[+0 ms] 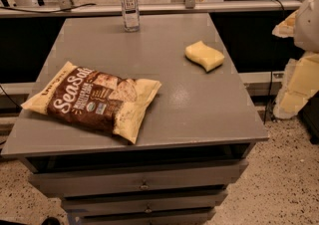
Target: Move blue plastic bottle near brown chip bag
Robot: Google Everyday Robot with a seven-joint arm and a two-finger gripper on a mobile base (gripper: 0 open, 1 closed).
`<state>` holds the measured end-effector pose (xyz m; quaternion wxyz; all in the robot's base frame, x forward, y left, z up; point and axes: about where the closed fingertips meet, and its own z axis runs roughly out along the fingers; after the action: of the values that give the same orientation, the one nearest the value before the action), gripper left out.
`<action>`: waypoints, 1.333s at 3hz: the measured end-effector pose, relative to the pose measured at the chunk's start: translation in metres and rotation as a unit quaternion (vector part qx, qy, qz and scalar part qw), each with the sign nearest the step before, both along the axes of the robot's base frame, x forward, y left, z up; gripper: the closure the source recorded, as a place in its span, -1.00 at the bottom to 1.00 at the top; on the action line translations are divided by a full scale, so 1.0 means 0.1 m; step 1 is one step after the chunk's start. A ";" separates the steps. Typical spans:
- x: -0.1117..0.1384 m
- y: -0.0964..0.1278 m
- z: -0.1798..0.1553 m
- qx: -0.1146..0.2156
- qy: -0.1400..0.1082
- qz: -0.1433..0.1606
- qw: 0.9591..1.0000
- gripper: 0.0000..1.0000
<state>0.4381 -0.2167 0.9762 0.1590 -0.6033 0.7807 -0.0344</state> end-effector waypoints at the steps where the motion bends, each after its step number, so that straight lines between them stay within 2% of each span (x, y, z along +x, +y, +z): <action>1: 0.00 0.00 0.00 0.000 0.000 0.000 1.000 -1.00; 2: 0.22 0.16 -0.04 0.037 -0.019 0.005 0.999 -1.00; 3: 0.78 0.47 -0.10 0.103 -0.059 0.006 0.993 -1.00; 4: 1.48 0.80 -0.14 0.195 -0.098 -0.006 0.976 -1.00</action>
Offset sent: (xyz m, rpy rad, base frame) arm 0.0694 0.0474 -0.0152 0.2334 -0.1011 0.0278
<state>0.5860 -0.1369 0.9624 0.3489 -0.5495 0.7569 0.0583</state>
